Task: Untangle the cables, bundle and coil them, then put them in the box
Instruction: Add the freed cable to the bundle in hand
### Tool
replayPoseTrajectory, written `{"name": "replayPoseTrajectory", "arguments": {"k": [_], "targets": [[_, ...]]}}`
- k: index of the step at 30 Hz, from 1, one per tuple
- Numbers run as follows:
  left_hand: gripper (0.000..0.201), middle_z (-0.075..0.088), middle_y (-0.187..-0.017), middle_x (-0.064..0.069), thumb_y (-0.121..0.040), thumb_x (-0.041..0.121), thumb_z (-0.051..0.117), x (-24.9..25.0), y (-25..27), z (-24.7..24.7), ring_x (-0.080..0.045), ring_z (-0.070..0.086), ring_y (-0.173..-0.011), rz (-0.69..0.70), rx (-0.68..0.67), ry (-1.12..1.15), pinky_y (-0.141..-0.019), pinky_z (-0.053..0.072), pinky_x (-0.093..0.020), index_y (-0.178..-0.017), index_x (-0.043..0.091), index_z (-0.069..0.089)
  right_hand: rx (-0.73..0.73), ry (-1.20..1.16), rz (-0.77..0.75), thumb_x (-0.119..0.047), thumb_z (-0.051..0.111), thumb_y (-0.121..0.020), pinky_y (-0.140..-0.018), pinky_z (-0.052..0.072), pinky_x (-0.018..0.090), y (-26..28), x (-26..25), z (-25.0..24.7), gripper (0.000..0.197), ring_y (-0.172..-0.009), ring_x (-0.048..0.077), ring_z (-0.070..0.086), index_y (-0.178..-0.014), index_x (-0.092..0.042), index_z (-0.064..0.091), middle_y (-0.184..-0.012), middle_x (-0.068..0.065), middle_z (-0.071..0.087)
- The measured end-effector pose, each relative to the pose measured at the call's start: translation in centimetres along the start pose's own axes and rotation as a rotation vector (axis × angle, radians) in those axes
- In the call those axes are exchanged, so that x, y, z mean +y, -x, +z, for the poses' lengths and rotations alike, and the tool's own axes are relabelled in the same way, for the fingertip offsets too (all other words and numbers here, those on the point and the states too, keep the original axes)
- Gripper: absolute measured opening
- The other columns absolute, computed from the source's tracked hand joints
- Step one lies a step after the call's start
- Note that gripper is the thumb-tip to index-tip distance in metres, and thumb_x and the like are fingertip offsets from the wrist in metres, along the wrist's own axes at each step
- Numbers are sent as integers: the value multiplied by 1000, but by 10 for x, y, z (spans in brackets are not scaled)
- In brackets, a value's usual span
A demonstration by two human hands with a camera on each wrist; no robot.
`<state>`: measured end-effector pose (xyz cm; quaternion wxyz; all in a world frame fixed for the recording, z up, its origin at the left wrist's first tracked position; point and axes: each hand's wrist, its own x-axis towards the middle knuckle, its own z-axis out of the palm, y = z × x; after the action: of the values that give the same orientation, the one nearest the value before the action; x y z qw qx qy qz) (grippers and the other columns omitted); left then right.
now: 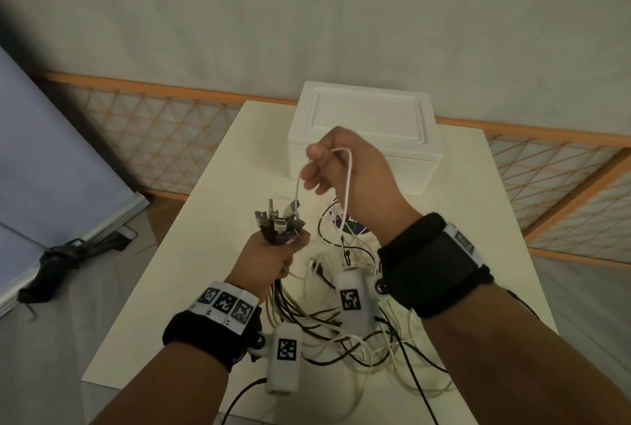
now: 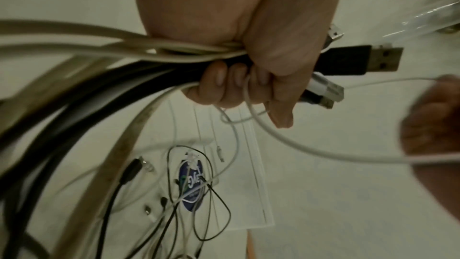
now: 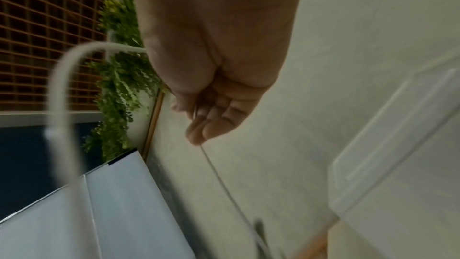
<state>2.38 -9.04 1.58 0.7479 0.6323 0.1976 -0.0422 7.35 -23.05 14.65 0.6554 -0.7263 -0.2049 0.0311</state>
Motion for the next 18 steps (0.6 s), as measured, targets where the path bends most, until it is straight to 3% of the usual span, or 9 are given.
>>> {"name": "replayPoseTrajectory", "arguments": {"k": [1, 4, 8, 11, 14, 18], "targets": [[3, 45, -73, -14, -84, 6, 68, -4, -3, -2, -11, 30, -45, -25, 12, 1, -40, 22, -20, -83, 8, 66, 51, -12, -48, -14, 52, -96, -57, 51, 28, 0, -5, -3, 19, -60, 17, 64, -78, -13, 52, -69, 7, 67], [12, 40, -55, -3, -83, 15, 72, -15, -13, -11, -10, 30, -40, -121, 117, 15, -38, 23, -19, -86, 8, 62, 206, -73, -177, -11, 50, -96, -62, 54, 35, 1, -11, -12, 20, -64, 20, 64, -78, -19, 54, -71, 8, 65], [15, 32, -48, 5, -87, 23, 70, -21, -22, -21, -9, 27, -39, -211, 221, 98, -37, 22, -19, -83, 9, 65, 371, 48, -244, -13, 51, -97, -68, 54, 31, 10, -5, -19, 21, -67, 16, 62, -80, -25, 54, -72, 1, 63], [19, 28, -46, 6, -89, 23, 66, -20, -24, -26, -8, 23, -35, -289, 247, 210, -37, 20, -15, -80, 8, 62, 461, 98, -220, -18, 50, -97, -69, 52, 35, 16, 2, -23, 21, -64, 14, 61, -80, -29, 54, -69, -7, 61], [19, 28, -43, 7, -91, 24, 62, -18, -25, -29, -8, 23, -32, -369, 249, 271, -36, 20, -14, -79, 8, 59, 505, 57, -146, -19, 50, -97, -67, 53, 39, 18, 8, -25, 20, -59, 12, 58, -79, -26, 56, -65, -9, 61], [21, 27, -41, 8, -93, 27, 61, -19, -20, -27, -7, 23, -32, -381, 198, 326, -34, 20, -15, -81, 9, 60, 520, -118, -28, -15, 50, -98, -60, 54, 34, 13, 21, -32, 17, -60, 13, 59, -82, -16, 57, -71, 2, 61]]}}
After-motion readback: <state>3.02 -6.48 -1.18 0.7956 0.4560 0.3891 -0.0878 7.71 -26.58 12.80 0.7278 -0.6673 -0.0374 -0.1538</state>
